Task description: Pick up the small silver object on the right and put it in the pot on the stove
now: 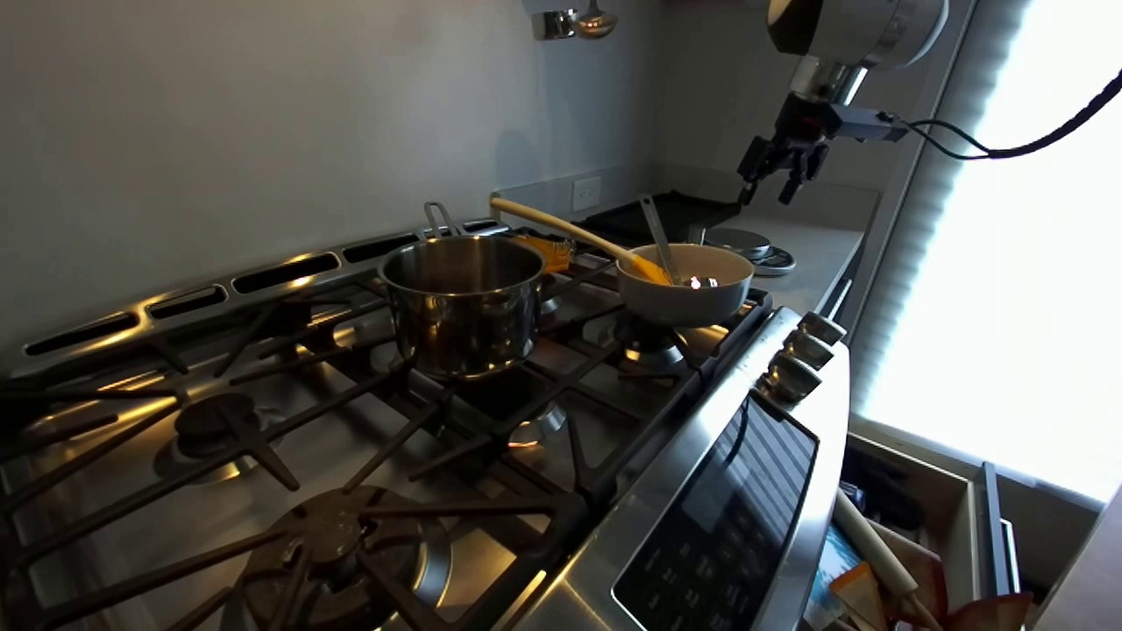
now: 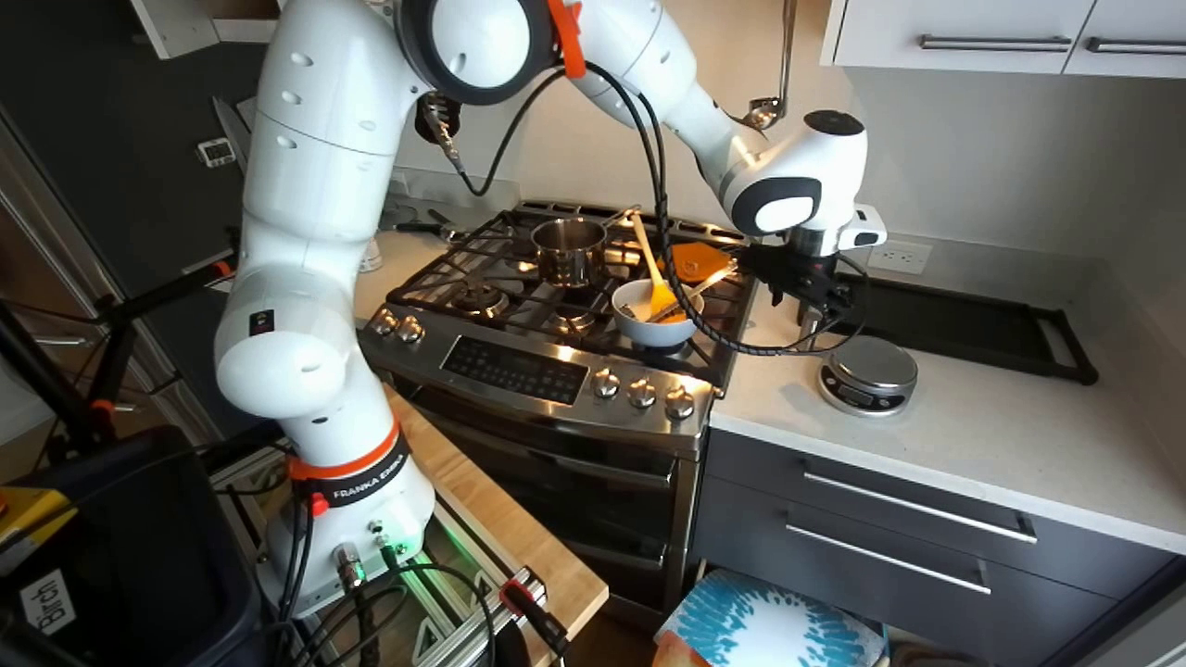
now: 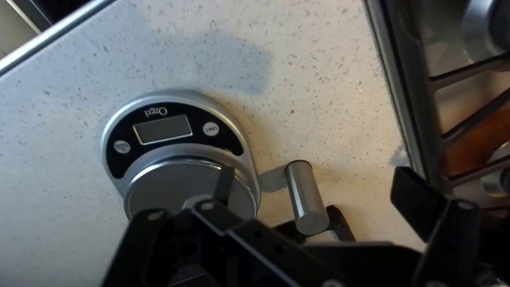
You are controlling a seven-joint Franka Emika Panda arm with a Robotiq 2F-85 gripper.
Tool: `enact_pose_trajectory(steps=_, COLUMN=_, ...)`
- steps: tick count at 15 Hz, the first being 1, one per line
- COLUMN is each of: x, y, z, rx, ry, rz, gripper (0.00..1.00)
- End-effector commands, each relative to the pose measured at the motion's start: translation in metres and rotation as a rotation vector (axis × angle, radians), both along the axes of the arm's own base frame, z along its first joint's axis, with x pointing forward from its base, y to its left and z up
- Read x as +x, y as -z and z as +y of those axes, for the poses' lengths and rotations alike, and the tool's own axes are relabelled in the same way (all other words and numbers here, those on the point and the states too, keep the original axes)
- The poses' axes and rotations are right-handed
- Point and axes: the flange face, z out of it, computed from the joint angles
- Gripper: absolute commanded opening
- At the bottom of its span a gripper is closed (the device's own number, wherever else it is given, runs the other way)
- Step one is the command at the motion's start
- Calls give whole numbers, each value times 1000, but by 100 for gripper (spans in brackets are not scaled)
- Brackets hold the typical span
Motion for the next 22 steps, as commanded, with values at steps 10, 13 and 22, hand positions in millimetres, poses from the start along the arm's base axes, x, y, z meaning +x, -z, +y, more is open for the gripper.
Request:
enact_pose_trajectory(steps=10, x=96, y=70, z=-7, rx=-125, ry=-272, rz=-50, gripper=100)
enact_pose_trajectory(steps=13, x=106, y=73, z=-4, rx=-127, ry=-277, rz=-50, gripper=98)
enact_pose_trajectory(steps=22, x=122, y=81, z=13, rx=-97, ry=-299, rz=-55, gripper=19)
